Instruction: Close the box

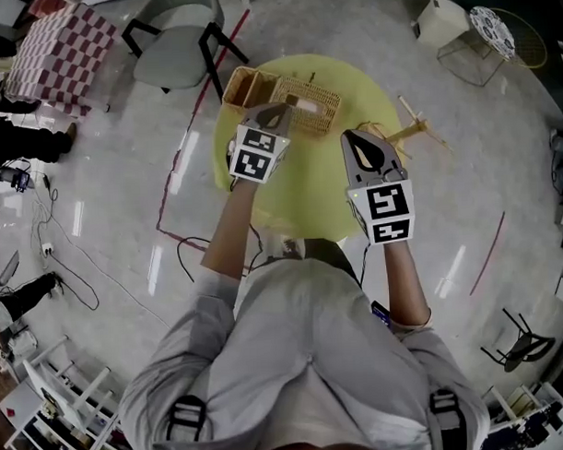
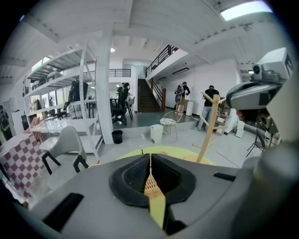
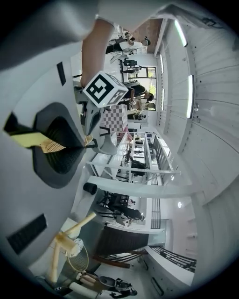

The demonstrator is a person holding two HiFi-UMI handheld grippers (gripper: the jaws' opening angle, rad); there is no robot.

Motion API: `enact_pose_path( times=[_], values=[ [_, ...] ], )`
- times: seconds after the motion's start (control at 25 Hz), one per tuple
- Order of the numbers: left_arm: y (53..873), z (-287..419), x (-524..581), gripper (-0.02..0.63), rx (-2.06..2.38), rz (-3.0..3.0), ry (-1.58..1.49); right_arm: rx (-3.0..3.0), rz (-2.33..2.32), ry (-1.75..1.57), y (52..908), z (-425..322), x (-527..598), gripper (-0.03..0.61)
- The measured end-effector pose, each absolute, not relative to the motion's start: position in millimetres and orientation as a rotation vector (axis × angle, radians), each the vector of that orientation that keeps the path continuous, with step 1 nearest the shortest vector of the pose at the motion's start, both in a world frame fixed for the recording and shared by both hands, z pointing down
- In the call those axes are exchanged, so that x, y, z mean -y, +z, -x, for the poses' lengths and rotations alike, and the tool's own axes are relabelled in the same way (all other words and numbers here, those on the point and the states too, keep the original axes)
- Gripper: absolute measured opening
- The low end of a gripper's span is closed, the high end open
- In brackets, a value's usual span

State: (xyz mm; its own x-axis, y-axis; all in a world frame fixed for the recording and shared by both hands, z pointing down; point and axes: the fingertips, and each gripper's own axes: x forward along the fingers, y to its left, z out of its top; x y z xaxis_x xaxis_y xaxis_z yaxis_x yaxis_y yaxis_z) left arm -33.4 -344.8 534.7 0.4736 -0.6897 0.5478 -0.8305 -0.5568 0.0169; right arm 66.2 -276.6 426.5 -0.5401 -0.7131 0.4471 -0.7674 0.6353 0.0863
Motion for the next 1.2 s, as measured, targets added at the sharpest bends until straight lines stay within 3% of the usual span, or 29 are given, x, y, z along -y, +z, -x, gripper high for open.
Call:
enact_pose_path(
  times=[0.56,1.2],
  values=[
    [400,46,206,0.032,1.451,-2.725,0.492,2.438,-1.22,-0.093,356,-70,175,0.023],
    [334,55,111,0.031,1.546,-2.808,0.401,2.494,-1.199,-0.214,310,-49,101,0.023]
  ],
)
